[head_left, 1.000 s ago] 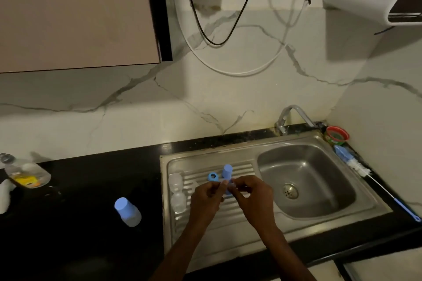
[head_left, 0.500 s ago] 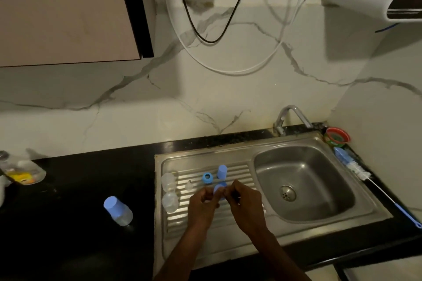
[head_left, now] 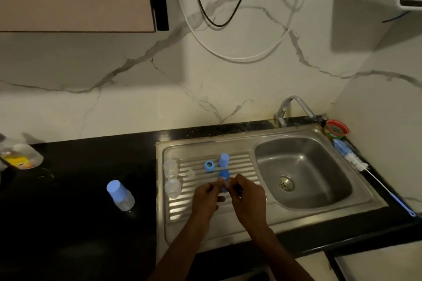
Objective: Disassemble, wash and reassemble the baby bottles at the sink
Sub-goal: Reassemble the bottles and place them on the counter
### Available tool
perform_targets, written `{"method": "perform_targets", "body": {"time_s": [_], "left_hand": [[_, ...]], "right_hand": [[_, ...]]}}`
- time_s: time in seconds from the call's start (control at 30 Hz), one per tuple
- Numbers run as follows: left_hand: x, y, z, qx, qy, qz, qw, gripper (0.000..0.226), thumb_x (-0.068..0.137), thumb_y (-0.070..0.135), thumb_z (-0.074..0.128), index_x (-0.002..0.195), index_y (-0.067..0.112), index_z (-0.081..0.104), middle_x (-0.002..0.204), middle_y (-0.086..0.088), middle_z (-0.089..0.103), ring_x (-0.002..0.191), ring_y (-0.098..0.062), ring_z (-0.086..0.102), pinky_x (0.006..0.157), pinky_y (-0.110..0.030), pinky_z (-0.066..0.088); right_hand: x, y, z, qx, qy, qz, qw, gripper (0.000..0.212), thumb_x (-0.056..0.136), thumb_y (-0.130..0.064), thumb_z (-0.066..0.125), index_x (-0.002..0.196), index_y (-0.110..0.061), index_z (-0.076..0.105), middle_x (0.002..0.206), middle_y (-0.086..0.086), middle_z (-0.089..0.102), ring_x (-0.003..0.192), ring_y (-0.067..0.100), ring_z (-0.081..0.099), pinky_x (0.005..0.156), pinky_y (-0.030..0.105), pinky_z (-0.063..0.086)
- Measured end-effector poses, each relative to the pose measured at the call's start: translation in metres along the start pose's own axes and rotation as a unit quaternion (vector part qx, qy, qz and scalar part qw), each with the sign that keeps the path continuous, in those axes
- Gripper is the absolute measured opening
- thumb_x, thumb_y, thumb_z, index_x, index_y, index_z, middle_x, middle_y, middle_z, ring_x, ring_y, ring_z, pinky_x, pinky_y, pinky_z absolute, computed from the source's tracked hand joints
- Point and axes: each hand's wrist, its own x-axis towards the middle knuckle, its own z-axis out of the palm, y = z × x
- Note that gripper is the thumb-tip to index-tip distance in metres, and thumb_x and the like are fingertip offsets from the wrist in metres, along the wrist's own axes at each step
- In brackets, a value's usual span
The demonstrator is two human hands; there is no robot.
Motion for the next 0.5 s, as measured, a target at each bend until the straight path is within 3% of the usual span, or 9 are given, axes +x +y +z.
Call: {"method": "perform_targets", "body": {"time_s": [0.1,0.23,0.37,0.5], "left_hand": [[-0.007,-0.006,-0.005,0.013,0.004,0.002,1.0,0.034,0.099,0.05,0.058,0.096,0.023,0.077,0.089,0.008,0.078,0.077,-0.015,0.071,0.065,-0.029,0.049],[-0.008,-0.001,-0.024,0.022,-0.011,-0.007,1.0,0.028,0.097,0.043,0.063,0.093,0.019,0.077,0.086,0.004,0.078,0.076,-0.014,0.07,0.065,-0.028,0.049],[-0.011,0.002,-0.037,0.028,-0.027,-0.011,0.999,0.029,0.095,0.045,0.066,0.096,0.018,0.075,0.086,0.002,0.078,0.076,-0.012,0.069,0.063,-0.025,0.049],[-0.013,0.001,-0.039,0.007,-0.027,-0.055,0.998,0.033,0.094,0.053,0.065,0.094,0.022,0.075,0.085,0.01,0.078,0.089,-0.012,0.071,0.068,-0.026,0.051]], "right_hand": [[-0.002,0.002,0.001,0.007,-0.012,-0.012,1.0,0.008,0.095,-0.04,0.068,0.09,-0.034,0.067,0.079,-0.017,0.069,0.076,0.002,0.067,0.068,0.028,0.057],[-0.011,-0.01,0.01,0.011,0.015,-0.037,0.999,0.007,0.089,-0.024,0.076,0.094,-0.026,0.07,0.088,-0.018,0.068,0.083,-0.005,0.065,0.073,0.02,0.057],[-0.015,-0.013,0.015,-0.026,0.004,-0.076,0.997,0.016,0.086,-0.013,0.08,0.092,-0.023,0.069,0.085,-0.015,0.068,0.077,-0.005,0.062,0.071,0.017,0.054],[-0.012,-0.014,0.018,-0.063,-0.022,-0.094,0.993,0.023,0.083,-0.006,0.08,0.084,-0.021,0.063,0.075,-0.014,0.061,0.064,-0.012,0.049,0.062,0.006,0.039]]}}
